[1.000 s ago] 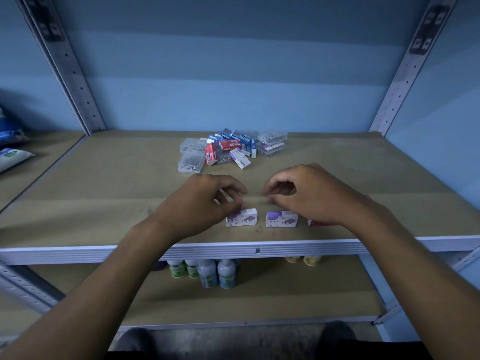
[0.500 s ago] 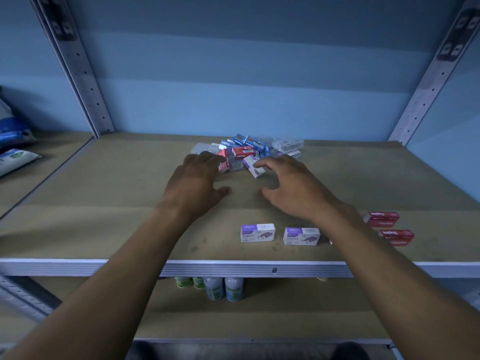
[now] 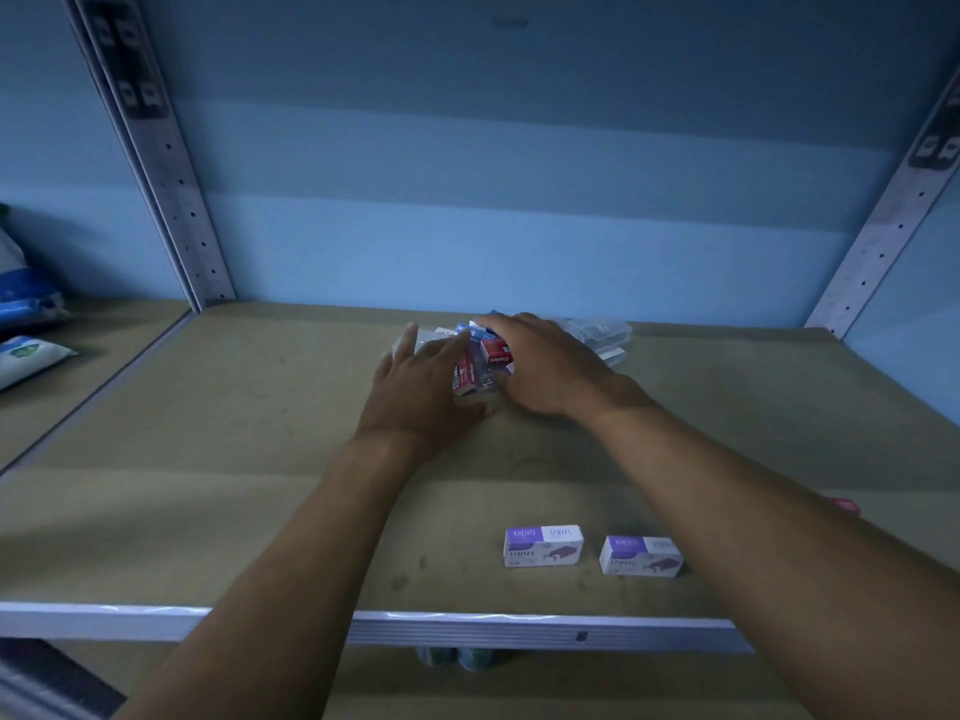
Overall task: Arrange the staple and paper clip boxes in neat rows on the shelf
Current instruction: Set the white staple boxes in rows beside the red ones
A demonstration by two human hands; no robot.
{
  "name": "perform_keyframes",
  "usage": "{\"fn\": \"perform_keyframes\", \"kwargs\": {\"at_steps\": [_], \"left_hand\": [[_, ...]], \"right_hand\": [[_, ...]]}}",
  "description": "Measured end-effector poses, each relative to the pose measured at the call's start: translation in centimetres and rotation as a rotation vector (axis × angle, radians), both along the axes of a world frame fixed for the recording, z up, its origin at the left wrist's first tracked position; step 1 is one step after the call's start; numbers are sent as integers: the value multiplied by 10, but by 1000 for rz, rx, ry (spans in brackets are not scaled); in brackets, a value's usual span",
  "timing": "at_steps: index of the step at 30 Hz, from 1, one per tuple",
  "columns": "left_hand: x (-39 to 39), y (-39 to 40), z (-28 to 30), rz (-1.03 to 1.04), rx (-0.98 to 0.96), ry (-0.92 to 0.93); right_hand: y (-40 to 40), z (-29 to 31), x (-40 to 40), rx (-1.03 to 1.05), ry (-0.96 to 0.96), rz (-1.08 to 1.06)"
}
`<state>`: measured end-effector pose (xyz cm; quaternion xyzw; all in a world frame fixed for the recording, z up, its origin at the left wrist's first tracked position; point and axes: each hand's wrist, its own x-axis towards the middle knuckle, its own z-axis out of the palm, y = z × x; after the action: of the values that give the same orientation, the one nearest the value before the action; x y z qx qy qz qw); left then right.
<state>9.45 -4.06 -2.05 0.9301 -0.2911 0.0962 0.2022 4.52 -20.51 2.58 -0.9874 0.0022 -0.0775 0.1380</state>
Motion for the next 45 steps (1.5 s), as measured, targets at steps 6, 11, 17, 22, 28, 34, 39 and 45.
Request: {"fn": "perform_keyframes", "kwargs": {"at_steps": [6,11,17,22,28,34,39,45], "left_hand": [[-2,-7,2,9,-40,-45],[-14,-5,12,26,-145,-118],[-29,-7,34,15,-271,-70],[-47,0,51,-52,-345,-29],[-78,16,53,-128,-307,20],[-94,19,43,-161,-228,92],[-96,18,38,-270,-150,117],[-94,18,31,-299,-103,68]], "right_hand": [[-1,-7,3,4,-54,13],[-6,-13,1,37,-158,24],[-13,12,-20,362,-263,-42],[-23,26,-63,407,-239,-108],[-30,14,-118,525,-161,-161],[-29,10,-142,312,-13,-107],[-32,9,-149,209,5,-91],[-35,8,-149,155,40,-35]]}}
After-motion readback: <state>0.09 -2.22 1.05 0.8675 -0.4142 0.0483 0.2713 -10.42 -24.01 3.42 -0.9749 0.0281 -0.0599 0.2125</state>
